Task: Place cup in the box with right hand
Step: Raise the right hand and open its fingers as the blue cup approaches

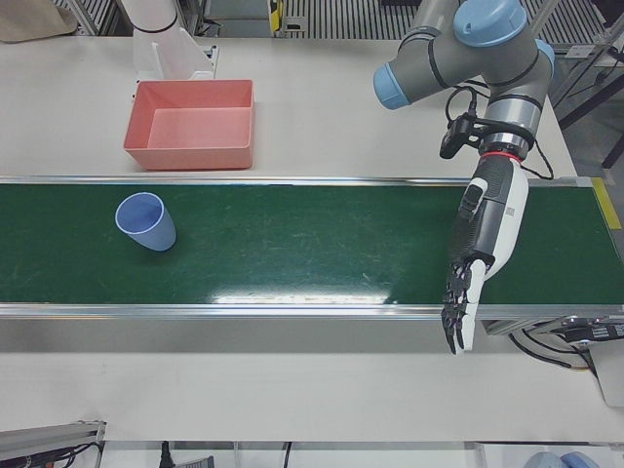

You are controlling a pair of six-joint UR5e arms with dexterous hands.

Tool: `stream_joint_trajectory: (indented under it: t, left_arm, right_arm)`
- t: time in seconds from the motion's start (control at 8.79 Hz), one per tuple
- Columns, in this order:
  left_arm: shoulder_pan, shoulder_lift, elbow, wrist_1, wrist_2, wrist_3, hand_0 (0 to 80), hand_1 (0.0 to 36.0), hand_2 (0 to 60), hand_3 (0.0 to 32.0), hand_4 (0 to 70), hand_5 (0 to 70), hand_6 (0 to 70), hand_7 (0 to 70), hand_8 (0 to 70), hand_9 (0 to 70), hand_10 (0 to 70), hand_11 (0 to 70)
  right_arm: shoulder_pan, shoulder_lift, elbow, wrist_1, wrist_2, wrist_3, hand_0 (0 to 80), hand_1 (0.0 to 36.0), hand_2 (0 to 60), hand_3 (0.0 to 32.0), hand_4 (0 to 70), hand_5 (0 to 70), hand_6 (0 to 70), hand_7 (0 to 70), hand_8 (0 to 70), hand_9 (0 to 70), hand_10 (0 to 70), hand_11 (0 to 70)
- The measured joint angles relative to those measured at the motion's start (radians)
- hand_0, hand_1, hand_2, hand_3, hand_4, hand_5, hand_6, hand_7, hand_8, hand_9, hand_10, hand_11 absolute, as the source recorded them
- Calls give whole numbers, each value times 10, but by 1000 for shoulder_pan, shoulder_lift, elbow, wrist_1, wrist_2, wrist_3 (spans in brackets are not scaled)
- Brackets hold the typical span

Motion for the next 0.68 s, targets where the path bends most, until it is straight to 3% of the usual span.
stream_joint_trajectory:
  t: [0.46, 0.68]
  left_arm:
    - [0, 1, -1, 0, 0, 0, 0, 0, 0, 0, 0, 0, 0, 0, 0, 0, 0, 0]
    - [0, 0, -2, 0, 0, 0, 0, 0, 0, 0, 0, 0, 0, 0, 0, 0, 0, 0]
  right_arm:
    - [-23, -8, 2, -7, 30, -1, 470, 69, 0, 0, 0, 40, 25, 38, 0, 0, 29, 59]
    - [-24, -11, 2, -11, 43, -2, 470, 71, 0, 0, 0, 41, 22, 18, 0, 0, 27, 57]
